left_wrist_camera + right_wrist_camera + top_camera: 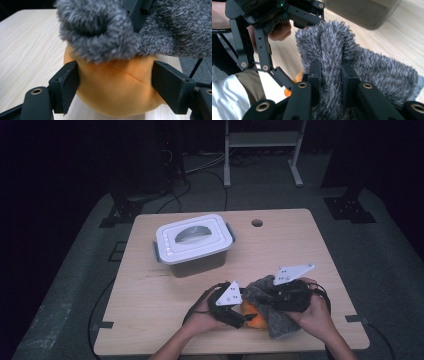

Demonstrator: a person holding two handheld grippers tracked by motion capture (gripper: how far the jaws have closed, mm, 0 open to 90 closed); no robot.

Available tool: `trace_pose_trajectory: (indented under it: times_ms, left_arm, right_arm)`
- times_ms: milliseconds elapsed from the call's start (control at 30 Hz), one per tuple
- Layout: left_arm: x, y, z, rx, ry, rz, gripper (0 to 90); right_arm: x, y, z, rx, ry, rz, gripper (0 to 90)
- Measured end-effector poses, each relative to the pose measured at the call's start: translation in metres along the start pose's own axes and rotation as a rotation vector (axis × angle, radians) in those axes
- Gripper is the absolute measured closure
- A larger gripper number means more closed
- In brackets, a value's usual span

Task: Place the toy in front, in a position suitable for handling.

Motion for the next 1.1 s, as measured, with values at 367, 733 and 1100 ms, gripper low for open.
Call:
trace_pose_trajectory:
  times_ms: [367,733,1100]
  left_arm:
    - [0.0,-0.001,-0.001,0.006,-0.017,0.009,23.3]
    - [0.001,0.003,0.004,-0.007,-0.032,0.018,23.2]
    - [0.0,-0.002,-0.002,-0.007,0.138,0.041,23.8]
  right_arm:
    - [0.019,0.025,0.024,-0.018,-0.066,0.042,73.4]
    - [0.03,-0.001,-0.003,-0.015,-0.071,-0.033,73.3]
    - [0.022,0.019,0.031,-0.037,-0.127,-0.035,73.5]
Point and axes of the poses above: each handheld gripper's, and its own axes: y roughly backward along the jaws, z roughly out of its underside, x roughly to its right, the point moved 9 cm from there along -y, roughly forward along the jaws, and after that the axes turned 8 degrees about x, right-handed, at the moved point
